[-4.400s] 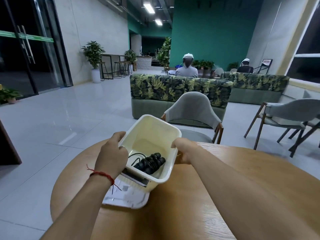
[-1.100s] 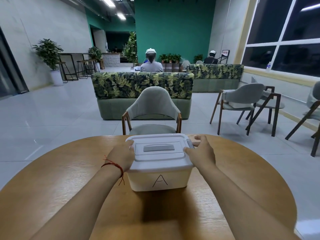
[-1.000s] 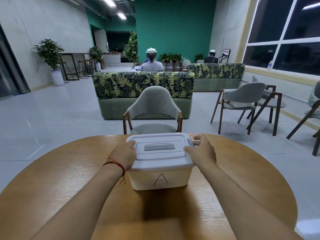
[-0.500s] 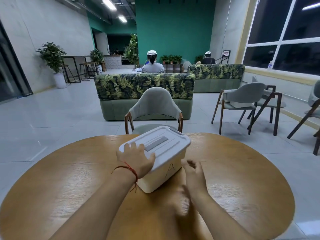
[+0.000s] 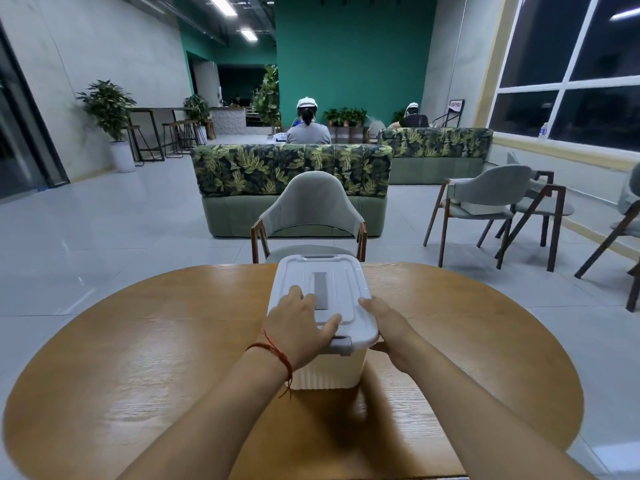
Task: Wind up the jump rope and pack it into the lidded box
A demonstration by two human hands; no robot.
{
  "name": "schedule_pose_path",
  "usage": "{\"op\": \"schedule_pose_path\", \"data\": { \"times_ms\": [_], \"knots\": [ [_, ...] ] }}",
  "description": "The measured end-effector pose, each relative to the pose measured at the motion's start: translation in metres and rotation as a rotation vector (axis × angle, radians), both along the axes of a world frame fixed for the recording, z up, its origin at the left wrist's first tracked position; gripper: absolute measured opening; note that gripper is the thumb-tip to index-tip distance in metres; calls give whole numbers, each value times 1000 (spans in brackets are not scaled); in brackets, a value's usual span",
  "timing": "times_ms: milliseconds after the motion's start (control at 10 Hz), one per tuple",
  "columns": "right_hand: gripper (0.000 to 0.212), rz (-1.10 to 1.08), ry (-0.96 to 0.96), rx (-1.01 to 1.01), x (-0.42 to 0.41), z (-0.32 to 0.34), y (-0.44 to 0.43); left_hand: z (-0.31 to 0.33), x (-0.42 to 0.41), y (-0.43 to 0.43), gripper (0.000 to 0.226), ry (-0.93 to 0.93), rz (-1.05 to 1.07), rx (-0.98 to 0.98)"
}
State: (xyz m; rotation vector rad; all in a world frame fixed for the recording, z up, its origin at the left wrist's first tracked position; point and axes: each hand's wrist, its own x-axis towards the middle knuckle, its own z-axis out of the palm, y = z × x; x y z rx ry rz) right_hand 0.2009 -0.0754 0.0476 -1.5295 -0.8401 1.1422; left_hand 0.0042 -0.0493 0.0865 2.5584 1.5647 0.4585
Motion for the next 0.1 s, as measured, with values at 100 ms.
{"op": "schedule_pose_path", "data": {
  "times_ms": [100],
  "knots": [
    [65, -60, -235, 110, 8, 21, 9, 18, -6, 25, 56, 25, -95, 26]
  ]
}}
